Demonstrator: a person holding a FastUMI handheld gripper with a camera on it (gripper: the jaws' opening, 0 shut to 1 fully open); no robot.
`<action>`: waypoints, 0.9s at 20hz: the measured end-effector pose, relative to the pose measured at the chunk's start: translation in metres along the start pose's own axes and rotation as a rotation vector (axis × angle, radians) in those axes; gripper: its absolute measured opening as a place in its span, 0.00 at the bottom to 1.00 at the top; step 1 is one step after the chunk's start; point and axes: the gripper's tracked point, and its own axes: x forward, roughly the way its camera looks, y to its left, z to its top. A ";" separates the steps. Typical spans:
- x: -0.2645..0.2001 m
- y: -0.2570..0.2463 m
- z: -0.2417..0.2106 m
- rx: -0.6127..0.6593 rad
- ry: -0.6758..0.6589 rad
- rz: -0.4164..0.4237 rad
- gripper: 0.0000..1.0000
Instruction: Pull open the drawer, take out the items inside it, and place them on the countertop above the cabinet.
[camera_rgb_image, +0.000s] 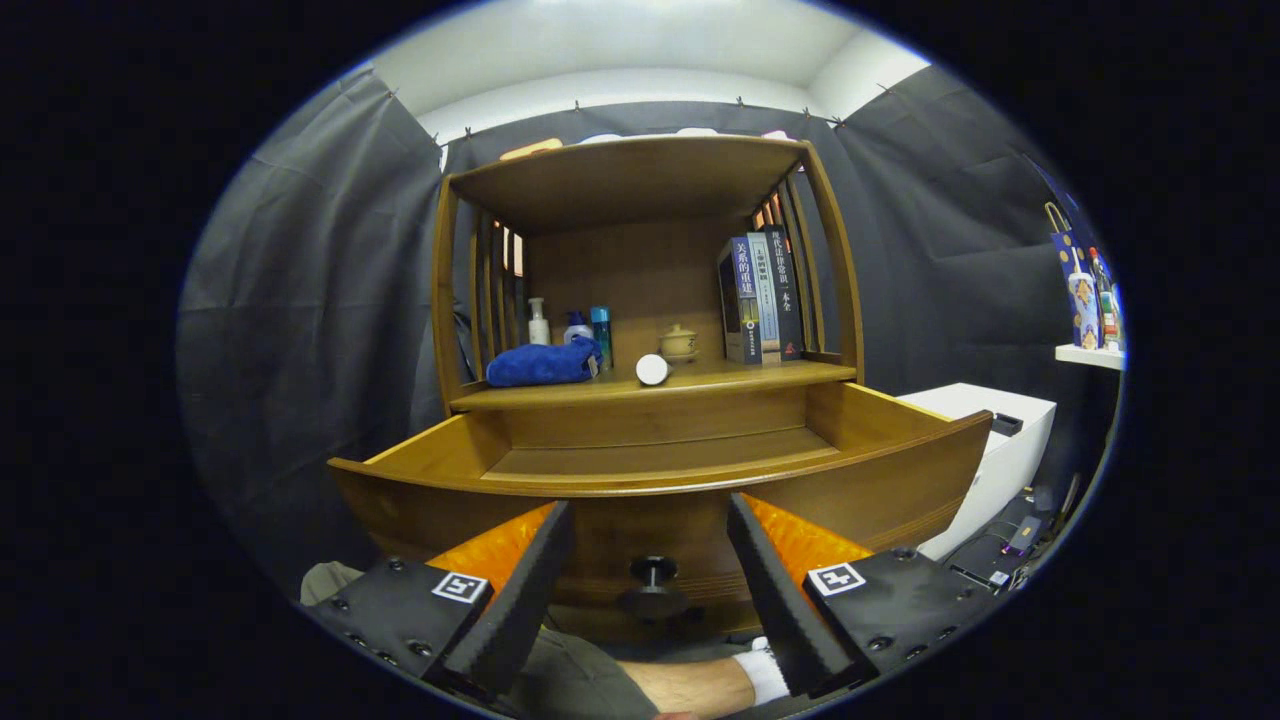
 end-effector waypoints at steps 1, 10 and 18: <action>0.010 0.001 0.001 0.030 -0.012 0.005 1.00; 0.067 0.002 -0.014 -0.015 0.060 0.009 0.98; 0.138 0.013 0.004 0.004 0.043 0.007 0.97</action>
